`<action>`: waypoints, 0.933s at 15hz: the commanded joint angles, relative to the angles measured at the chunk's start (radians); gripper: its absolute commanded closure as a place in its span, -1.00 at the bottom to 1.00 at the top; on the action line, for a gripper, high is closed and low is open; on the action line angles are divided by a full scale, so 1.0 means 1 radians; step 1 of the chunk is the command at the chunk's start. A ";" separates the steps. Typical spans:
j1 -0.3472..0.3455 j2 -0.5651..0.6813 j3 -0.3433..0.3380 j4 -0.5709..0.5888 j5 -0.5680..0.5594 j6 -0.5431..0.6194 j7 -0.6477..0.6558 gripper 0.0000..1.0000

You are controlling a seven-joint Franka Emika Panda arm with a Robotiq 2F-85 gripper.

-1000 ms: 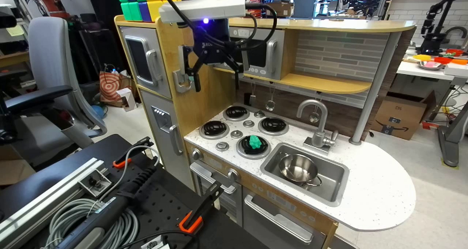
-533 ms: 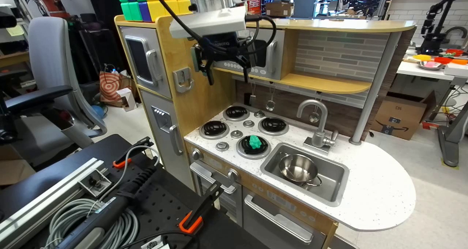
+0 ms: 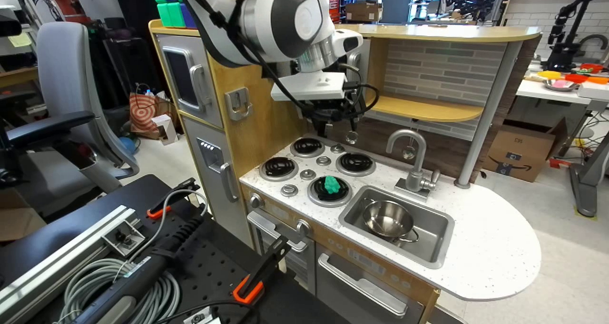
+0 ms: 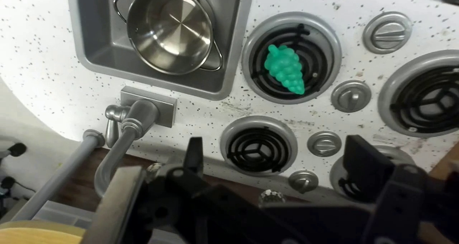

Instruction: Put the green grapes inside the pot in the sink

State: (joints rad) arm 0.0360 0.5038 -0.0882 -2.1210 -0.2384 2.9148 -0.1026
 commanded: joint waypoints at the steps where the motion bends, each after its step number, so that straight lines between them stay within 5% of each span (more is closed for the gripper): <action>1: 0.092 0.169 -0.073 0.194 -0.019 -0.073 0.093 -1.00; 4: 0.143 0.203 -0.093 0.245 -0.049 -0.229 0.090 -1.00; 5: 0.087 0.179 -0.050 0.191 -0.022 -0.136 0.068 -1.00; 8: 0.112 0.198 -0.056 0.223 -0.031 -0.197 0.076 -1.00; 14: -0.019 0.174 0.067 0.202 -0.078 -0.215 -0.297 -1.00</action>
State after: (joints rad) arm 0.1021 0.6993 -0.1016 -1.9149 -0.2885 2.7206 -0.2545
